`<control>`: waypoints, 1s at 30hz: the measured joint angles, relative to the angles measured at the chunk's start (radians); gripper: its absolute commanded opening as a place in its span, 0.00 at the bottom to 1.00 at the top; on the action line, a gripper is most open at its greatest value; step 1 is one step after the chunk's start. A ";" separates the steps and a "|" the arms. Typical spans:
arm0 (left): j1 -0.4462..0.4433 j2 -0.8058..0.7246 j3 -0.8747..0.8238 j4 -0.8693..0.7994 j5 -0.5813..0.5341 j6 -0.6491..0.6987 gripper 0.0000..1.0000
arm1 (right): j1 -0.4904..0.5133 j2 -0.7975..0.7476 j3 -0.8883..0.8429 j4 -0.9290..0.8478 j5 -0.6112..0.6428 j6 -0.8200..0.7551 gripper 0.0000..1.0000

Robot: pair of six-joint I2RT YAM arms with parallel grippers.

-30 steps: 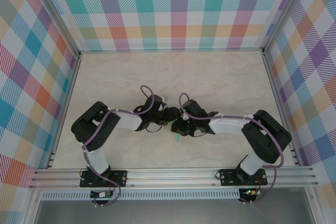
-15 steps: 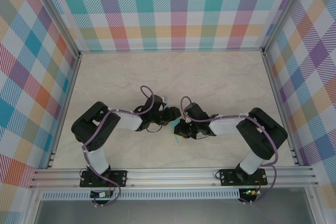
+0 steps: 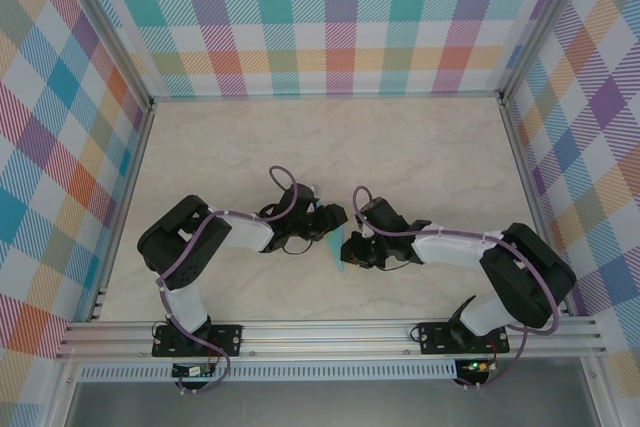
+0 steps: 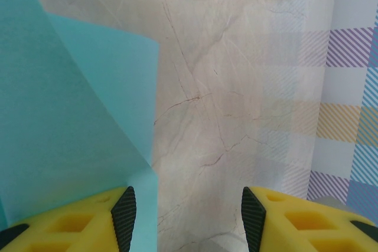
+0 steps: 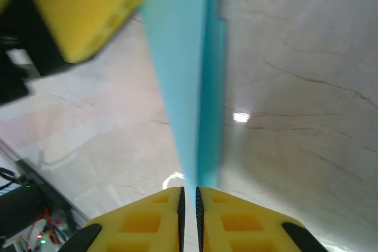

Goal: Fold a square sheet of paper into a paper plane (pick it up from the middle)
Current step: Fold the wing for the fifth time at the center of the table.

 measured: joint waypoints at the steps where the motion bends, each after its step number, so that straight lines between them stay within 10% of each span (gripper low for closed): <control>1: 0.000 0.000 0.000 0.000 0.000 0.000 0.53 | 0.000 -0.014 0.000 0.012 0.005 0.016 0.16; 30: 0.003 -0.034 0.090 -0.218 0.017 0.137 0.63 | -0.012 0.201 0.048 0.132 -0.021 0.085 0.11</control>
